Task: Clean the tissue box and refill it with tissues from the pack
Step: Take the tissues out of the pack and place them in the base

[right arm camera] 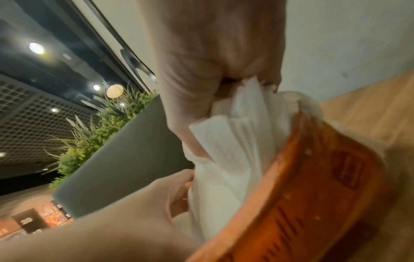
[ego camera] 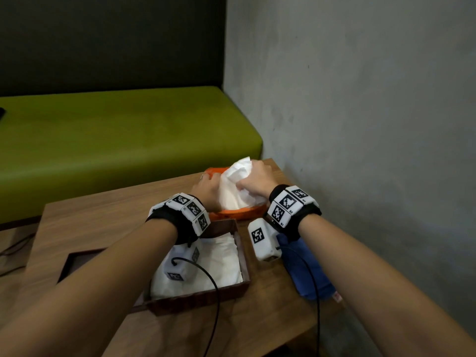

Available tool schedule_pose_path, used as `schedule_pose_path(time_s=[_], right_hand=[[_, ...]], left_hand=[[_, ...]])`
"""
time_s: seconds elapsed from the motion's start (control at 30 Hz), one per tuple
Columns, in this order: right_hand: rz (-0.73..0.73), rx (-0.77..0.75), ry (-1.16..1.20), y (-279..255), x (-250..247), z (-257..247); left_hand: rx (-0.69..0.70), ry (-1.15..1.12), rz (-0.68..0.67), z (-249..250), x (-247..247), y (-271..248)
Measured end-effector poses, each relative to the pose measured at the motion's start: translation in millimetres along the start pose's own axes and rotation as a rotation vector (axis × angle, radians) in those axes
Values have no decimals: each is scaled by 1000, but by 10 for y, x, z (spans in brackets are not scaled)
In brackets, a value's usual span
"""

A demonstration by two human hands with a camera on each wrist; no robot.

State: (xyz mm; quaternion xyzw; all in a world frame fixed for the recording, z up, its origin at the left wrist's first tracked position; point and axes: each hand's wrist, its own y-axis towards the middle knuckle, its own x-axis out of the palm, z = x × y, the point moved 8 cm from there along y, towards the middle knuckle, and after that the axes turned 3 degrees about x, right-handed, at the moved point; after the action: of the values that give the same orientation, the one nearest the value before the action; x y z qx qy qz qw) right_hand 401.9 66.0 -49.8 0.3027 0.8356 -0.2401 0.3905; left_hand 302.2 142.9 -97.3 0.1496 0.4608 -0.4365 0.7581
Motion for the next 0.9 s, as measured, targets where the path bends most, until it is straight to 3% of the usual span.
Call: schedule_pose_path(time_s=[0.13,0.37,0.53,0.67,0.8,0.87,0.9], right_hand=[[2,-29,46,-33,-196,-117],[-65,14,83,-54,127,-10],[23,-37,362,-44,-160,12],[86,-1,668,-13,-336,103],[-1,-80,864,-154,-505,-131],[-41,-110,903,-165,-501,-241],[-54,-106,913,-175,-487,-281]], left_hand=[[43,-64,4,151,-213,-148],[-119,-98,-79,-67,-29,-263],[-117,-166,-3,-133,-115,-218],[-111,-135,-40,-133,-91,-233],[-146,-117,-25,-146,-166,-263],[-123,-64,68,-181,-295,-268],[-140,-139,127,-220,-371,-312]])
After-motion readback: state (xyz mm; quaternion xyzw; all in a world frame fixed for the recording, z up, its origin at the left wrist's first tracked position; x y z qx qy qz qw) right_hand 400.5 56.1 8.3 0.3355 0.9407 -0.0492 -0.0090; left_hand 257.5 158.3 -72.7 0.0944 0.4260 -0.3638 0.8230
